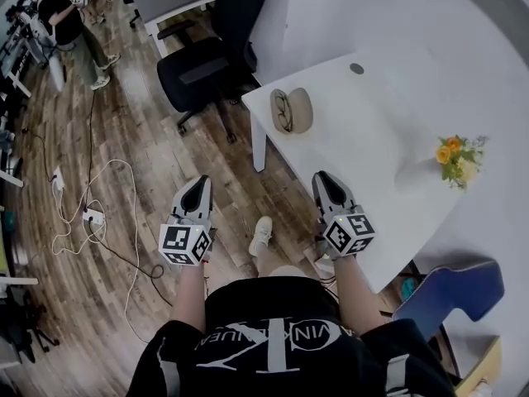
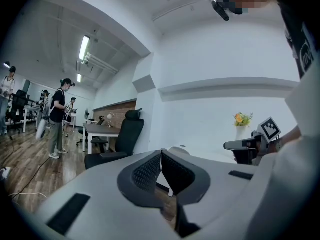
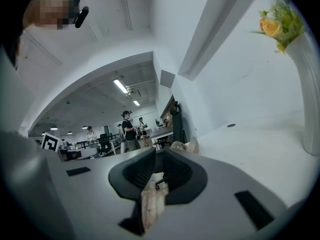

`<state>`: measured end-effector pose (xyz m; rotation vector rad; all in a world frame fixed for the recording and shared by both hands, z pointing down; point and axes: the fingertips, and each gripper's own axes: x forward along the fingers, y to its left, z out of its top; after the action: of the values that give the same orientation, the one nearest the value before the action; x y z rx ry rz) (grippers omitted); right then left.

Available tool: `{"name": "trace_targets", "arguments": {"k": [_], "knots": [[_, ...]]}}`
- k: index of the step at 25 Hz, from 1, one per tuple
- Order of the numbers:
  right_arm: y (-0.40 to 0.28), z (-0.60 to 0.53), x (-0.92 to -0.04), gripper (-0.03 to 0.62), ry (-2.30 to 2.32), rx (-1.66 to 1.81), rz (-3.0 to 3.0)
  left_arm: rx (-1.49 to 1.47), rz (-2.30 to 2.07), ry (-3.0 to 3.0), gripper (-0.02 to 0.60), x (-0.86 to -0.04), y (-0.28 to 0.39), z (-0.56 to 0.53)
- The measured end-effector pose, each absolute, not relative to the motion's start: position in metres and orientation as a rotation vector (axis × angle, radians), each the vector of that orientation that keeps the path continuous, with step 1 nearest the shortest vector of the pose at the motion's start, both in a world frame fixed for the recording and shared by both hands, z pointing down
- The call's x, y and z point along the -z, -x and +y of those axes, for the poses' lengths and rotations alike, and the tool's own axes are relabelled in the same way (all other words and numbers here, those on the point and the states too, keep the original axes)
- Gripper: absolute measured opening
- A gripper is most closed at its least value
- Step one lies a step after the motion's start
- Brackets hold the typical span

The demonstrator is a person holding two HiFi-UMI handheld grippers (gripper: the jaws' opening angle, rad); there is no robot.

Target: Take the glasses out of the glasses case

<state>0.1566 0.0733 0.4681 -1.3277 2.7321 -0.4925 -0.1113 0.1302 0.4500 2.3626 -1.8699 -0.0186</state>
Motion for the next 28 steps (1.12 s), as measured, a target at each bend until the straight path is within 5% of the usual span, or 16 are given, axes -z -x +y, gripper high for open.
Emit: {"name": "trace_targets", "arguments": {"k": [4, 7, 28], "knots": [[-0.142, 0.041, -0.474, 0.040, 1.287, 0.568, 2.723, 0.006, -1.860, -2.357, 0.020, -0.454, 0.121, 0.097], [-0.127, 0.017, -0.477, 0.118, 1.253, 0.607, 2.739, -0.007, -1.849, -2.355, 0.020, -0.454, 0.130, 0.070], [-0.081, -0.105, -0.499, 0.202, 1.324, 0.762, 2.813, -0.065, -1.747, -2.337, 0.020, -0.474, 0.148, -0.061]]}}
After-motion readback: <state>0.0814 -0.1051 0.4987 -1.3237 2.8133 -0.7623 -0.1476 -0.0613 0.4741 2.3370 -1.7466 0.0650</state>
